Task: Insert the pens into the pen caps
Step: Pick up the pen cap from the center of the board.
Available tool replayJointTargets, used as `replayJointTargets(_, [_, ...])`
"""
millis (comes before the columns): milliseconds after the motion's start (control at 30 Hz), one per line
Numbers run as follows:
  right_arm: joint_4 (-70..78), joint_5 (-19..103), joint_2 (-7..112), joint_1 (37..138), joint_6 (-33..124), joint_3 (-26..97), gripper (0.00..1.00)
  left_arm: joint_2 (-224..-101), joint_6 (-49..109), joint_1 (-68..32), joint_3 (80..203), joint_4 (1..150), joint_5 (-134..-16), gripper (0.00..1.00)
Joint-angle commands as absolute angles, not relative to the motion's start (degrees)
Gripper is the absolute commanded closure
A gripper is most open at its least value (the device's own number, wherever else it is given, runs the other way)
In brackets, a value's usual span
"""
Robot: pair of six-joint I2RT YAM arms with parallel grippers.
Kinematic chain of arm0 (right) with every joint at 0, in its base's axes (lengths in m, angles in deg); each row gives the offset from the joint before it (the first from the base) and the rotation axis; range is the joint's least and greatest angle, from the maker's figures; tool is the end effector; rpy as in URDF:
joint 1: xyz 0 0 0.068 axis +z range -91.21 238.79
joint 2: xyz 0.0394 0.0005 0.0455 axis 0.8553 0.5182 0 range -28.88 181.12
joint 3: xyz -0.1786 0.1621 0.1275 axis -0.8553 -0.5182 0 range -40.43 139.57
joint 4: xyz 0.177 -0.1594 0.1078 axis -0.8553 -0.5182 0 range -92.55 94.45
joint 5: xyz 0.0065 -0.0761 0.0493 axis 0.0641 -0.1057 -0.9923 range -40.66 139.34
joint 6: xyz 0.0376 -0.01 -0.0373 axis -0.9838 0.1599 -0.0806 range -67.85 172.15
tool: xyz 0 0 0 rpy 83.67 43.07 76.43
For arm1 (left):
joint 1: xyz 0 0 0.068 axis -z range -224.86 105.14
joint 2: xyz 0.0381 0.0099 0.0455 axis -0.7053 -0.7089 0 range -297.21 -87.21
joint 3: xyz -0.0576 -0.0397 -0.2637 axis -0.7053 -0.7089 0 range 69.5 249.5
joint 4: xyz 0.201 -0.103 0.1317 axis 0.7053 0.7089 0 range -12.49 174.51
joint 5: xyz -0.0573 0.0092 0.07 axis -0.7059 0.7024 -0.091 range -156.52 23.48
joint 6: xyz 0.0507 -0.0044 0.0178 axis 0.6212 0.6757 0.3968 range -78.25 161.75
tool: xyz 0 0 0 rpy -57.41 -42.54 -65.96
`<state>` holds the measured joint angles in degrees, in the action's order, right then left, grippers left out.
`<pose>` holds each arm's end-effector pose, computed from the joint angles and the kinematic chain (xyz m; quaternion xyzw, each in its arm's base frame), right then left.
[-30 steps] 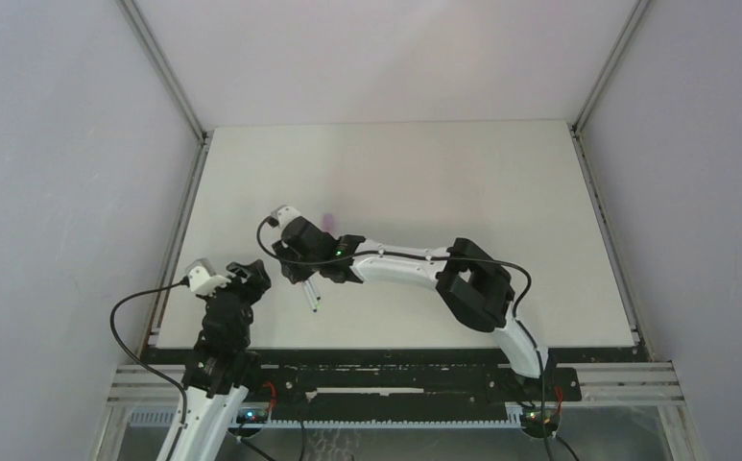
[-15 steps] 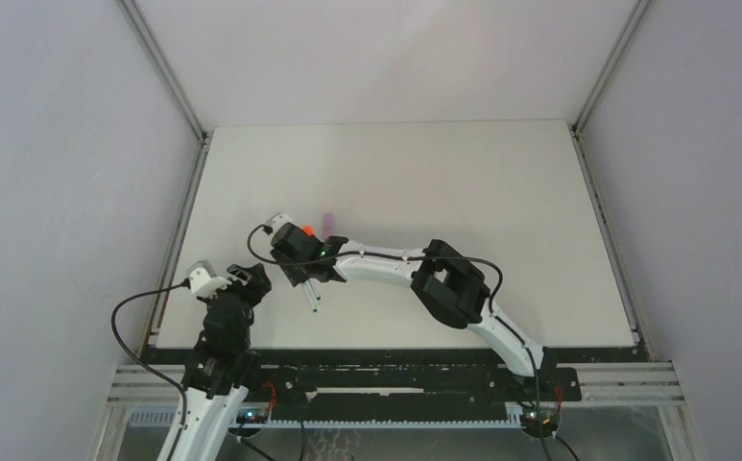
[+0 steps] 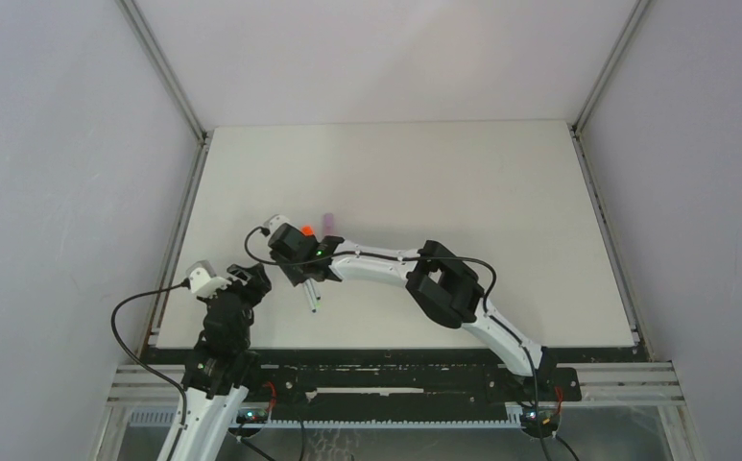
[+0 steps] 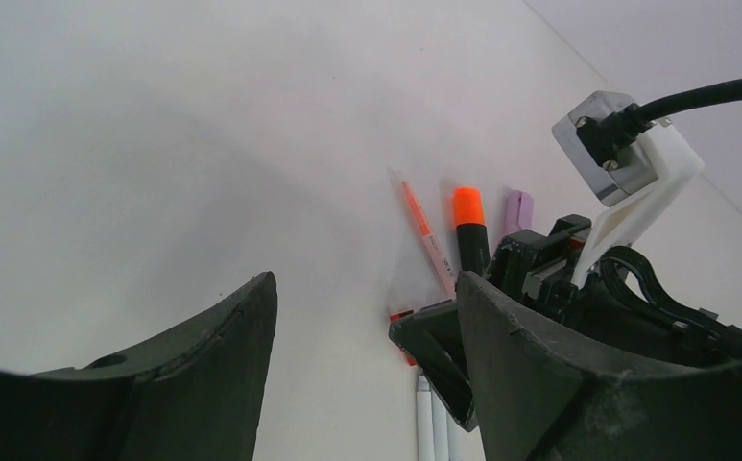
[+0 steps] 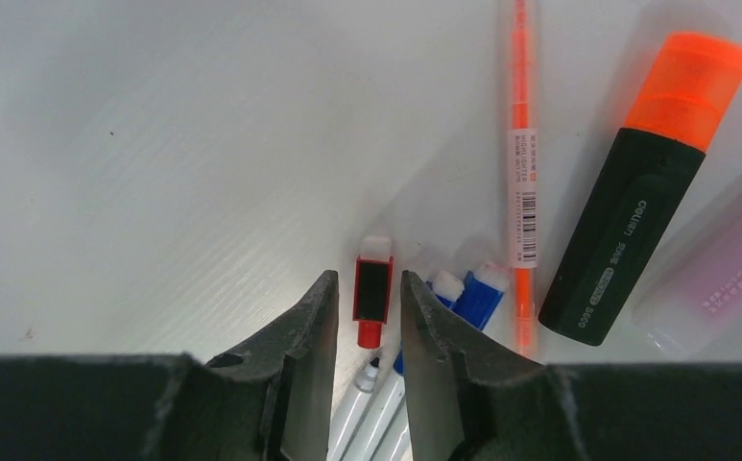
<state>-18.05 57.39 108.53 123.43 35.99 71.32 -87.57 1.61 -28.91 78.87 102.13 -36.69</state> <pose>0.2332 0.4805 0.1587 -0.3596 0.8599 0.1809 0.3138 0.0910 -0.0076 0.1846 -0.3134 0.7200 -0.0937 0.6120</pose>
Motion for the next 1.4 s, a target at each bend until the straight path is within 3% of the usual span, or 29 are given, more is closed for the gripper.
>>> replayJointTargets(0, [-19.04,58.35,109.85,124.0,37.62,74.47,0.72,-86.36,0.62,-29.39,79.72,100.99,-36.37,0.28])
replayJointTargets(233, [-20.53,60.0,111.07,124.52,38.5,75.99,0.74,-86.38,0.35,-29.46,79.61,101.06,-36.62,0.28])
replayJointTargets(433, [-20.26,60.58,109.63,124.54,37.74,76.42,1.0,-87.2,1.68,-29.45,79.51,100.56,-39.02,0.3])
replayJointTargets(633, [-19.48,62.48,100.93,123.71,36.54,74.1,1.0,-89.9,0.69,-29.43,78.71,100.41,-47.97,0.37])
replayJointTargets(1067, [-15.12,68.18,66.46,117.46,24.59,34.34,1.0,-101.31,-6.22,-23.78,78.29,99.21,-60.81,0.42])
replayJointTargets(1367, [-17.25,70.98,54.56,114.86,18.39,18.25,1.0,-114.41,-9.18,-11.77,80.2,97.92,-54.35,0.49])
